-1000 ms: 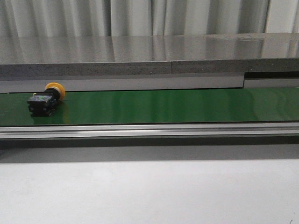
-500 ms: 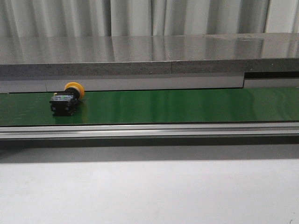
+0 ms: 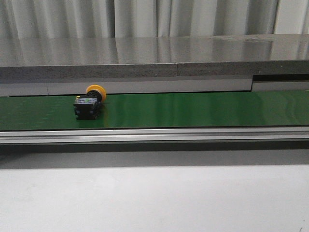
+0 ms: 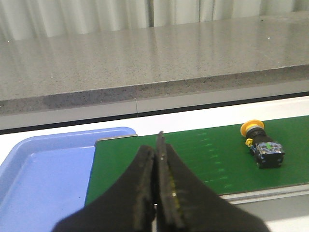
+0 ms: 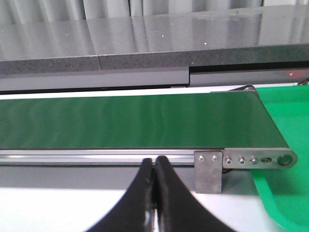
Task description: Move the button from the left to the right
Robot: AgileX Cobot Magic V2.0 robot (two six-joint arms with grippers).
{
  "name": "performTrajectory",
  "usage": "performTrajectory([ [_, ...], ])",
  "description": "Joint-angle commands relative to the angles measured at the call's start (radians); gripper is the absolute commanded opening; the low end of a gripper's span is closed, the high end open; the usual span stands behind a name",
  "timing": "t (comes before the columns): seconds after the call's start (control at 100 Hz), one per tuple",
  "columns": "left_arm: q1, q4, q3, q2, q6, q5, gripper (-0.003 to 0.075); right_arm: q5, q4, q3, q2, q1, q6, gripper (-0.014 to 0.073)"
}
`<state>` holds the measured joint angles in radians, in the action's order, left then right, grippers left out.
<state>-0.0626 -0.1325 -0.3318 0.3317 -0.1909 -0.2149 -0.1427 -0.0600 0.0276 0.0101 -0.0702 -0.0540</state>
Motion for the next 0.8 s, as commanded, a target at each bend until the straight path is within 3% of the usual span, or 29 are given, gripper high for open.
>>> performTrajectory([
  [0.0, -0.006, -0.012, -0.026, 0.005, 0.004, 0.066, -0.0019, 0.129, 0.009, -0.019, 0.015, -0.002, 0.002, -0.0067],
  [0.17, -0.006, -0.012, -0.026, 0.005, 0.004, 0.066, -0.0019, 0.212, 0.009, -0.020, 0.015, -0.002, 0.002, -0.0067],
  [0.39, -0.006, -0.012, -0.026, 0.005, 0.004, 0.066, -0.0019, 0.176, 0.009, -0.095, 0.001, -0.002, 0.002, -0.0067],
  [0.65, -0.006, -0.012, -0.026, 0.005, 0.004, 0.066, -0.0019, 0.036, 0.010, -0.274, -0.167, -0.002, 0.002, -0.0067],
  [0.79, -0.006, -0.012, -0.026, 0.005, 0.004, 0.066, -0.0019, -0.108, 0.009, -0.419, -0.318, -0.002, 0.002, -0.0067],
])
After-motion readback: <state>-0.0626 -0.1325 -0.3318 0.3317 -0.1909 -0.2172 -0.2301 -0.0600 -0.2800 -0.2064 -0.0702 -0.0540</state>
